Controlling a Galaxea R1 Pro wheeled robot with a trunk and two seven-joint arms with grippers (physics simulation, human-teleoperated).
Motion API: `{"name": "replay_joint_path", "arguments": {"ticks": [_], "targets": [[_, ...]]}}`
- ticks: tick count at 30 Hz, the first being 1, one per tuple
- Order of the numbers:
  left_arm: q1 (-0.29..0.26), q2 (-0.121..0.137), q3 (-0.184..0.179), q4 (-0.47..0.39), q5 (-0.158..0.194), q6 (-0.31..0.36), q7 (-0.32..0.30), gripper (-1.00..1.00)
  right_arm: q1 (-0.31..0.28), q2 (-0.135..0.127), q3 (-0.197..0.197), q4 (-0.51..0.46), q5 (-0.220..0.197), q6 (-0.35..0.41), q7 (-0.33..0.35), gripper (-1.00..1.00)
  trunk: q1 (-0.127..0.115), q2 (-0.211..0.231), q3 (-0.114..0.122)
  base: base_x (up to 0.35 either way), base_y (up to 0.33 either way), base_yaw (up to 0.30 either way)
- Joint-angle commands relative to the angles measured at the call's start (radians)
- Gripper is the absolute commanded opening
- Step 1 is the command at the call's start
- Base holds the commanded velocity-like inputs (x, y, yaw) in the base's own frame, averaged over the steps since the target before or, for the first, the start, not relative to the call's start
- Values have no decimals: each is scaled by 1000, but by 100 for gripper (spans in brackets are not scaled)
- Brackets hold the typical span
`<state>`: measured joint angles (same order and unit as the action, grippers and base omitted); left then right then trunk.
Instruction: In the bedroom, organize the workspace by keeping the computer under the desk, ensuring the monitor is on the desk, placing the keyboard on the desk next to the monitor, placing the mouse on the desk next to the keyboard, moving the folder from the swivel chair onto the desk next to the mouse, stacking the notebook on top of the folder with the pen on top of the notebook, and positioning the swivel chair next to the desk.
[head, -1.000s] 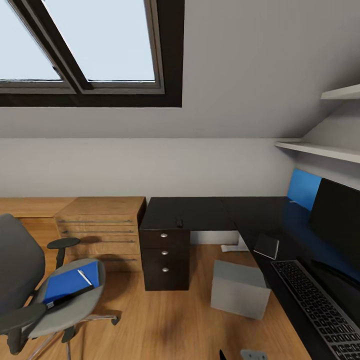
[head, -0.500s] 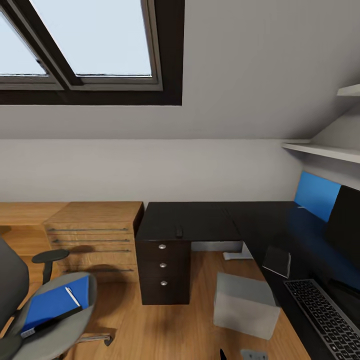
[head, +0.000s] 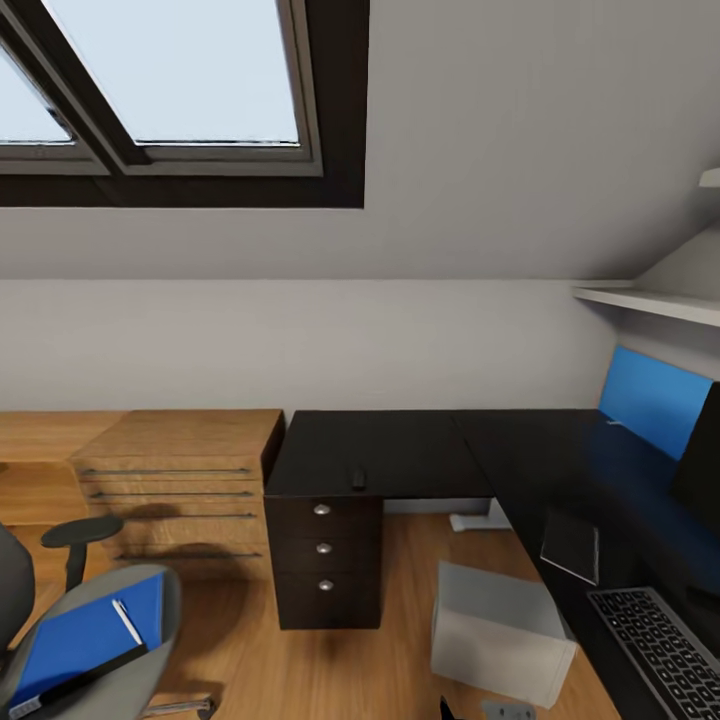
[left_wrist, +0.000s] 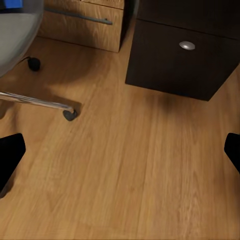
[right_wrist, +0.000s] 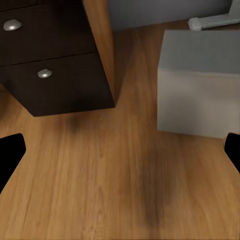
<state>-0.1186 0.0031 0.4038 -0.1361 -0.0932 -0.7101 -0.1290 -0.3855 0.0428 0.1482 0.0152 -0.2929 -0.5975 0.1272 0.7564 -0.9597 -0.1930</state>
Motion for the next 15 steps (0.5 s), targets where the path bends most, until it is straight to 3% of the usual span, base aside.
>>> {"name": "replay_joint_path", "arguments": {"ticks": [1, 15], "targets": [[-1, 0, 9, 1, -10, -3, -3, 100, -1, 0, 7, 2, -11, -4, 5, 100, 1, -1, -1, 285, 0, 0], [-1, 0, 10, 1, -10, -3, -1, 100, -1, 0, 7, 2, -11, -5, 5, 100, 1, -1, -1, 299, 0, 0]]}}
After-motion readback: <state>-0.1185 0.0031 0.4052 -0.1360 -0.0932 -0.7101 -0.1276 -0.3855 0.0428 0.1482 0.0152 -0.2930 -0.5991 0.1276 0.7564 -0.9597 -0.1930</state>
